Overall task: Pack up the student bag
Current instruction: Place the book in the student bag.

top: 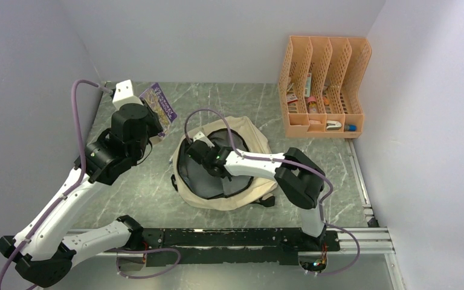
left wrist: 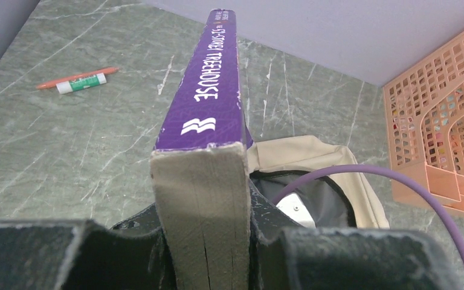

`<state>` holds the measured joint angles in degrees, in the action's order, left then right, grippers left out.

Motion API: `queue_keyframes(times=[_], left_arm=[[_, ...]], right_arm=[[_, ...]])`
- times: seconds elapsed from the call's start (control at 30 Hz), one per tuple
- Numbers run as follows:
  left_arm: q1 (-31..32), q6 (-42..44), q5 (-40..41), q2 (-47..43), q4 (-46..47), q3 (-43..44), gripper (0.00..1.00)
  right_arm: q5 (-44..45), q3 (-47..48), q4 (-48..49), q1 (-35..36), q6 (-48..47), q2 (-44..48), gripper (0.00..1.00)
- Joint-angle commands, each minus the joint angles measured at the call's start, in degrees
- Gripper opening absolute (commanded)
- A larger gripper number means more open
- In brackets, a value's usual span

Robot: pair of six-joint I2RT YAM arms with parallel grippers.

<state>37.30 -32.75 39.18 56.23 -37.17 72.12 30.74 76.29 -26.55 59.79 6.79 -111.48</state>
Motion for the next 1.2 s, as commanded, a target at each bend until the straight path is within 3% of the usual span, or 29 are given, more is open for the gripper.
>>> queue_keyframes(times=[0.0, 0.17, 0.23, 0.5, 0.77, 1.17], left_arm=[[-0.3, 1.4, 1.8, -2.1, 4.1, 0.0, 0.05], [-0.2, 3.7, -2.7, -0.7, 4.0, -0.9, 0.05], [-0.2, 3.5, -5.2, -0.5, 3.7, -1.4, 0.05], [-0.2, -1.2, -18.5, -0.8, -2.0, -0.3, 0.05], [-0.3, -8.4, -29.2, 2.4, -8.5, 1.4, 0.05], [-2.2, -9.8, -37.3, 5.2, -0.1, -4.2, 0.05]], right_arm=[[3.6, -0.1, 1.5, 0.4, 0.6, 1.9, 0.37], [1.4, -3.2, 5.9, -0.3, 1.0, 7.4, 0.05], [-0.9, -4.2, 7.1, -1.4, 1.5, 9.4, 0.0], [-10.0, -7.7, 10.7, -8.1, 4.5, 17.8, 0.0], [-10.5, -10.5, 14.0, -10.7, 6.7, 23.0, 0.0], [-15.0, -11.4, 16.9, -11.2, 7.2, 25.5, 0.0]])
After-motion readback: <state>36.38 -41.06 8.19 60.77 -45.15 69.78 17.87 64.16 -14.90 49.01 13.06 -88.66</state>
